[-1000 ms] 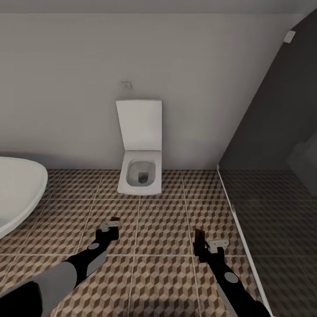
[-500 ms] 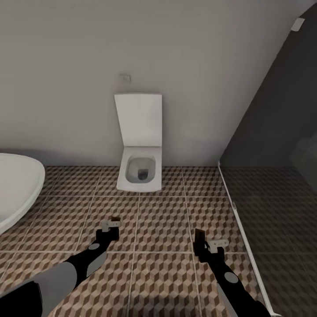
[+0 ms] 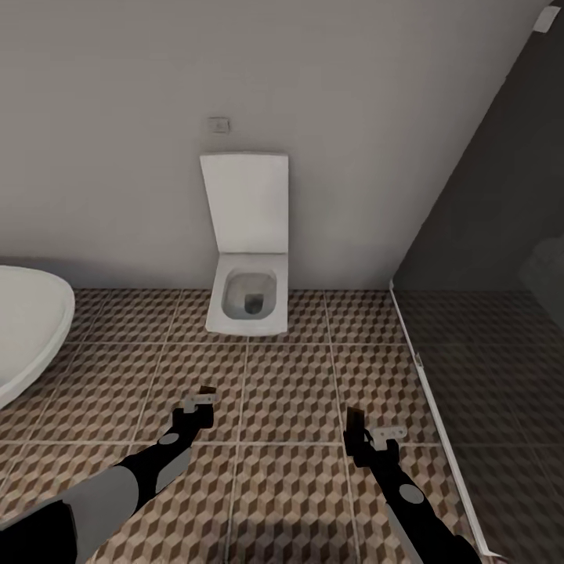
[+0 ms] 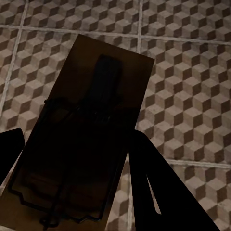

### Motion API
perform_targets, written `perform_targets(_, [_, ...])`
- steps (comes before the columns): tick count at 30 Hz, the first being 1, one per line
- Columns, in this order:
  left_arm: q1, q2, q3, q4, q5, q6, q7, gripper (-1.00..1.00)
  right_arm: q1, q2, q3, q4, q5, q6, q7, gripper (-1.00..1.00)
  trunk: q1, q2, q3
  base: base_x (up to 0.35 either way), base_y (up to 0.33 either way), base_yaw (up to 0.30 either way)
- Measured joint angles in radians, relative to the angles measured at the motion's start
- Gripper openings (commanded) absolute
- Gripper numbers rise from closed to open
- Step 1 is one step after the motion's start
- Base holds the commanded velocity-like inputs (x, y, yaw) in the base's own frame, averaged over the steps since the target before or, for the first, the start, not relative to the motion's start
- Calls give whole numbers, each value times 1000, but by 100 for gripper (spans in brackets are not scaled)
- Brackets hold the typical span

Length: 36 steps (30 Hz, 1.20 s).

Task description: Take the four mousetraps from the cabinet in the bathroom and place them on the bathroom floor. Make sure all four end up on the same floor surface, and ensure that at least two of them are either under or directly next to the same bathroom sink.

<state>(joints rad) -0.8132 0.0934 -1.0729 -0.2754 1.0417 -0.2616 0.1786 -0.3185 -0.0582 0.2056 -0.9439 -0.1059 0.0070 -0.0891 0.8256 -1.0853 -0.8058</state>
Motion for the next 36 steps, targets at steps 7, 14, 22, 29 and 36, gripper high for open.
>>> perform_targets(7, [1,-1,0,0,0,0,0,-100,0,0,0,0,0,0,0,-100,27,-49,-33,0,0,0])
perform_targets(14, [1,-6,0,0,0,0,0,-100,0,0,0,0,0,0,0,-100,54,-98,-66,0,0,0])
perform_targets(22, [1,-9,0,0,0,0,0,-100,0,0,0,0,0,0,0,-100,84,-154,-103,0,0,0])
perform_targets(29, [2,-12,0,0,0,0,0,-100,0,1,0,0,0,0,0,-100,111,-203,-136,0,0,0])
perform_targets(36, [2,-13,0,0,0,0,0,-100,0,1,0,0,0,0,-1,-100,134,-245,-165,0,0,0])
